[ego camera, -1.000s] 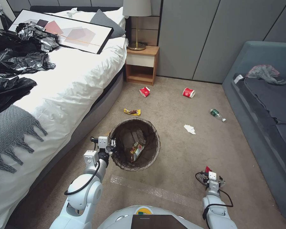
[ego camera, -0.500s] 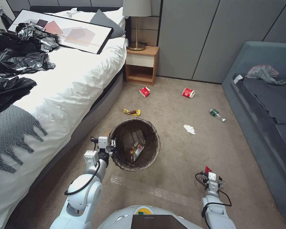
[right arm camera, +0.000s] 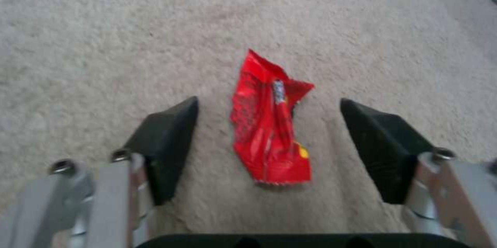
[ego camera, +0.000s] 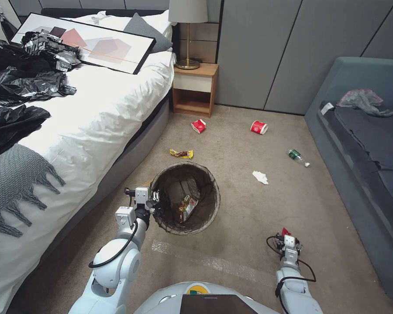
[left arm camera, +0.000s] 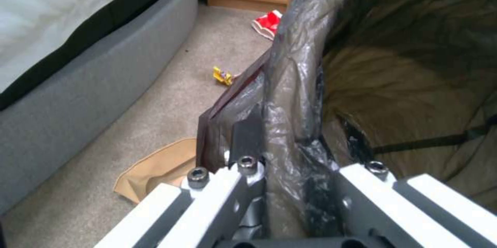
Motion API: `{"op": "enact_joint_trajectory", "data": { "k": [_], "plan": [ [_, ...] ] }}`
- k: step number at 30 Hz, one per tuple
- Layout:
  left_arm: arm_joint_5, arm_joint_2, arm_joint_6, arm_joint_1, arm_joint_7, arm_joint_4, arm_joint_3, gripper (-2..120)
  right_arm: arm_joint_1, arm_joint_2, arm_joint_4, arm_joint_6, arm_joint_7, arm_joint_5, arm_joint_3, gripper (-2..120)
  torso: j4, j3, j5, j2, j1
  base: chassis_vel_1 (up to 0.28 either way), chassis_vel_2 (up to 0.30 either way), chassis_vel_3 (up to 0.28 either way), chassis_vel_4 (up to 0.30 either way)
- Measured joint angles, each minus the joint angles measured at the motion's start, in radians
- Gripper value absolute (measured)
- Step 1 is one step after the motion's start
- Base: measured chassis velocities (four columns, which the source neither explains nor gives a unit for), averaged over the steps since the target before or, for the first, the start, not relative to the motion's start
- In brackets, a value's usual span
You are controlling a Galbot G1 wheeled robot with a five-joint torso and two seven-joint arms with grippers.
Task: Pick up the trash bin, then pick up the garbage from the floor and place it into the trash bin.
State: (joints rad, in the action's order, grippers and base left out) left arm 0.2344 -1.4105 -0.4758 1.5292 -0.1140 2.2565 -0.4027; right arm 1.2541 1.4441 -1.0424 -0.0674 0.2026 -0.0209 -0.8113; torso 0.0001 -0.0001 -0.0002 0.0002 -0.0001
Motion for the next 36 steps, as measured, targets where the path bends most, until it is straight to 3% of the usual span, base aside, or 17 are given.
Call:
{"op": "enact_joint_trajectory", "data": {
  "k": [8, 10, 14, 17, 21, 33, 35, 36],
  "plan": [
    [0.001, 0.002, 0.000, 0.000, 0.000, 0.001, -0.001, 0, -0.010, 0.000, 0.026, -0.015, 0.002, -0.003, -0.001, 47, 0.0006, 0.000, 0.0005, 0.000, 0.000, 0.000, 0.000, 0.000, 0.000],
    [0.001, 0.002, 0.000, -0.001, 0.000, 0.002, -0.002, 0, -0.014, -0.001, 0.038, -0.020, 0.001, -0.003, -0.002, 36, 0.0004, 0.000, 0.0007, 0.000, 0.000, 0.000, 0.000, 0.000, 0.000],
    [0.001, 0.002, 0.000, -0.001, 0.000, 0.003, -0.002, 0, -0.020, -0.002, 0.050, -0.026, 0.000, -0.003, -0.003, 26, 0.0005, 0.000, 0.0007, 0.000, 0.000, 0.000, 0.000, 0.000, 0.000],
    [0.002, 0.003, 0.000, -0.001, 0.000, 0.004, -0.002, 0, -0.034, -0.004, 0.078, -0.032, -0.002, -0.001, -0.010, 11, 0.0006, 0.000, 0.0009, 0.000, 0.000, 0.000, 0.000, 0.000, 0.000],
    [0.005, 0.005, 0.000, -0.002, 0.000, 0.009, -0.004, 0, -0.037, -0.008, 0.093, -0.032, -0.009, 0.003, -0.020, 0, 0.0007, 0.000, 0.0006, 0.000, 0.000, 0.000, 0.000, 0.000, 0.000],
    [0.011, 0.007, -0.003, -0.005, 0.000, 0.010, -0.008, 0, -0.033, -0.011, 0.096, -0.041, -0.016, 0.005, -0.034, 0, 0.0008, 0.000, 0.0009, 0.000, 0.000, 0.000, 0.000, 0.000, 0.000],
    [0.012, 0.007, -0.003, -0.006, 0.000, 0.010, -0.008, 0, -0.031, -0.013, 0.093, -0.042, -0.014, 0.005, -0.039, 0, 0.0000, 0.000, 0.0008, 0.000, 0.000, 0.000, 0.000, 0.000, 0.000],
    [0.012, 0.008, -0.003, -0.007, 0.000, 0.009, -0.009, 0, -0.027, -0.015, 0.089, -0.044, -0.013, 0.005, -0.042, 0, -0.0010, 0.000, -0.0015, 0.000, 0.000, 0.000, 0.000, 0.000, 0.000]
  ]
}}
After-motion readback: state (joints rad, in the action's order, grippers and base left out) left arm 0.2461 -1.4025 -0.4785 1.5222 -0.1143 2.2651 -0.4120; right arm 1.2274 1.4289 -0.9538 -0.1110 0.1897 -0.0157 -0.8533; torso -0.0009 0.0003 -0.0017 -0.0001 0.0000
